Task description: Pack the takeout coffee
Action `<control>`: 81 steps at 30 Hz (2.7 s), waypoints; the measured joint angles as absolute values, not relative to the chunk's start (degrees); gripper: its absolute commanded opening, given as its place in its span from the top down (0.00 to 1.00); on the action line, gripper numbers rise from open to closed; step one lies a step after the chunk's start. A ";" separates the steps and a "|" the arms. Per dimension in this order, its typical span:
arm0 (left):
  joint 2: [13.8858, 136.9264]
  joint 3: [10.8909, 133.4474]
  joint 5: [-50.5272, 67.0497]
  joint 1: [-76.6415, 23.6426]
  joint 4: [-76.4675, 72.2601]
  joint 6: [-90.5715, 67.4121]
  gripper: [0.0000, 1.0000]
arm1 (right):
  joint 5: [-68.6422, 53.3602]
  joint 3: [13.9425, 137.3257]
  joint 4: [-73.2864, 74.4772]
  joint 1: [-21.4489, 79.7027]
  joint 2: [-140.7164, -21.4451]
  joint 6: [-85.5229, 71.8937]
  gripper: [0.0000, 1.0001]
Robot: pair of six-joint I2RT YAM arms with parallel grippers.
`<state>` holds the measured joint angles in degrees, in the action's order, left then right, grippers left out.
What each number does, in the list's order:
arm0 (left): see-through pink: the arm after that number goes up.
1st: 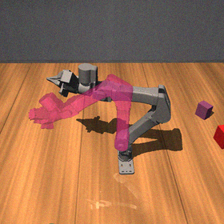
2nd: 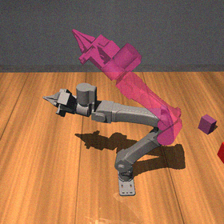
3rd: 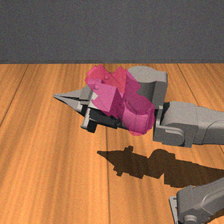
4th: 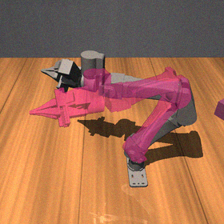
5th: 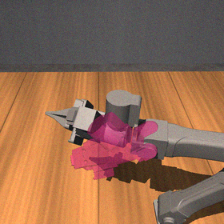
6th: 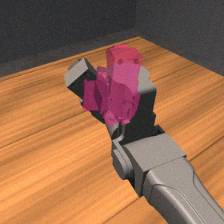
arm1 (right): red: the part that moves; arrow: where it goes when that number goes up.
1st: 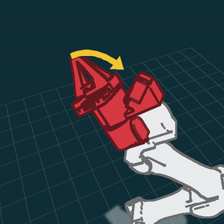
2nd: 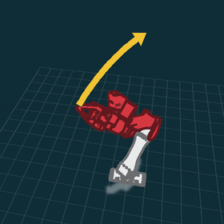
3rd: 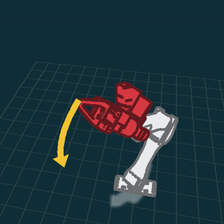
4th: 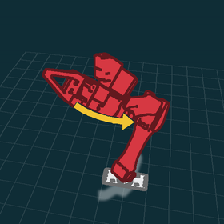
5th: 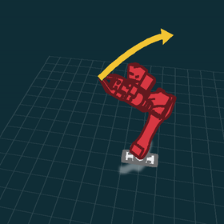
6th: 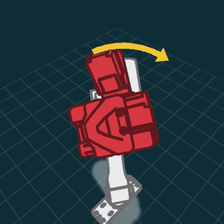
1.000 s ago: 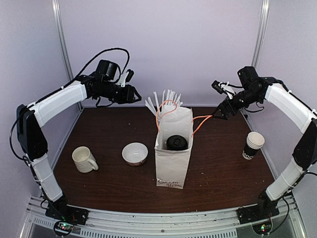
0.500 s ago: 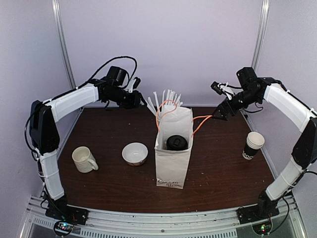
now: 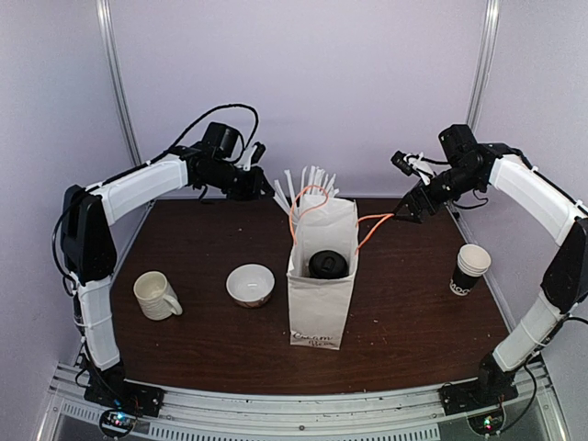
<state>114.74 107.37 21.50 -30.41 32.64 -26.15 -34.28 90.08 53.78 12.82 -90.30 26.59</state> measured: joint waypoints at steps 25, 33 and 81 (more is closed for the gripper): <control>111.83 112.95 20.95 -31.62 39.13 -25.63 1.00 | -34.30 90.08 53.76 12.82 -90.76 26.61 0.06; 105.69 117.05 19.68 -31.66 42.78 -23.75 1.00 | -34.30 90.08 53.74 12.82 -90.76 26.61 0.06; 94.37 124.81 30.65 -48.49 61.71 -15.81 0.95 | -32.42 94.19 58.67 12.82 -90.76 28.18 0.01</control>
